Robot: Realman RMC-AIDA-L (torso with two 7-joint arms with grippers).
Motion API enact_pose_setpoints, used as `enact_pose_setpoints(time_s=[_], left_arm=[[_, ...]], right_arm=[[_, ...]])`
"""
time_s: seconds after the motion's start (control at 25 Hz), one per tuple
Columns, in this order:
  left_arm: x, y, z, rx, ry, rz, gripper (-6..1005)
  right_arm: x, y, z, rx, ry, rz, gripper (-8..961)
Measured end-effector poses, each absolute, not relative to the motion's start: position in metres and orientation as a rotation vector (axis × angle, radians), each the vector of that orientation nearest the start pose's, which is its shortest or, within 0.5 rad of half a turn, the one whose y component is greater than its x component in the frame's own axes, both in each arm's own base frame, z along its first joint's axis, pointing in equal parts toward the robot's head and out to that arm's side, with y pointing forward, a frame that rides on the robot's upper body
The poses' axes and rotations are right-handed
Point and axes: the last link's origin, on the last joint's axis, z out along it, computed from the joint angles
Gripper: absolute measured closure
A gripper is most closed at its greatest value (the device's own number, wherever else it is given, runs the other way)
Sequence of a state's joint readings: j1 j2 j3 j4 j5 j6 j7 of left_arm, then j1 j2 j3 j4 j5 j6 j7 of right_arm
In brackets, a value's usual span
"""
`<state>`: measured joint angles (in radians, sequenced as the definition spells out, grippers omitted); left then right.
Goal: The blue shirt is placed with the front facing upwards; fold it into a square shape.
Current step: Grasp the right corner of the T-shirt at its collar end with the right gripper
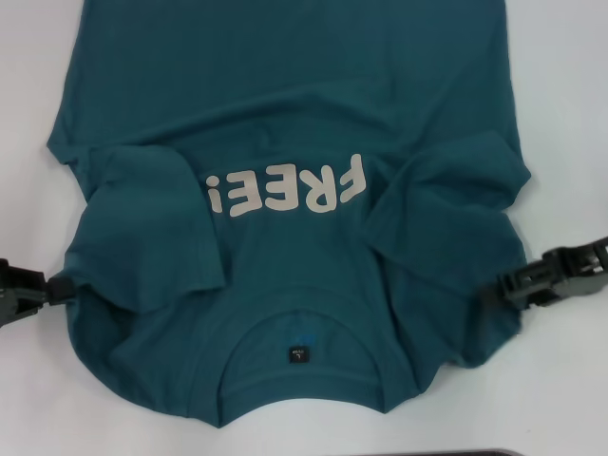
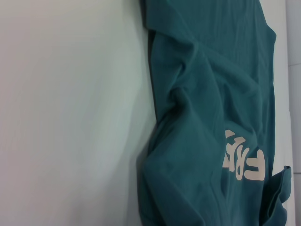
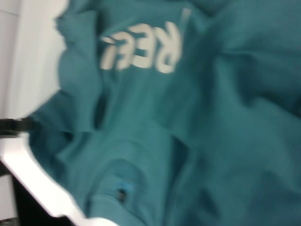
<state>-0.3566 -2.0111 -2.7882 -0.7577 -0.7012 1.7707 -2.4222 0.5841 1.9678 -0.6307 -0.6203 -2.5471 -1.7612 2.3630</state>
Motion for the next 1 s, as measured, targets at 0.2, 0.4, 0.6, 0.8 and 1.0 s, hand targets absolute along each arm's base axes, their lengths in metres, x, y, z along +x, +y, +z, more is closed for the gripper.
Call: enact_pose_setpoints(time_s=[0.2,0.4,0.6,0.8,1.0], left_arm=[[-0.361,0.242,0.055,2.069,2.424,0.572,1000],[-0.361,0.243,0.055,2.070,2.422,0.572,999],[-0.361,0.243,0.055,2.068,2.422,0.574,1000],[-0.360,0.243,0.055,2.069,2.419,0.573,1000],[-0.360,0.243,0.055,2.066,2.419,0.575,999]], right_arm=[[0.322,0.289,0.027,-2.389,2.101,-0.071,154],[0.321,0.291,0.024,-2.390,2.095,-0.074,164],[0.313,0.293,0.016,-2.428,2.081,-0.079,175],[0.308,0.294,0.012,-2.457,2.079,-0.089,185],[0.309,0.291,0.019,-2.439,2.104,-0.074,195]])
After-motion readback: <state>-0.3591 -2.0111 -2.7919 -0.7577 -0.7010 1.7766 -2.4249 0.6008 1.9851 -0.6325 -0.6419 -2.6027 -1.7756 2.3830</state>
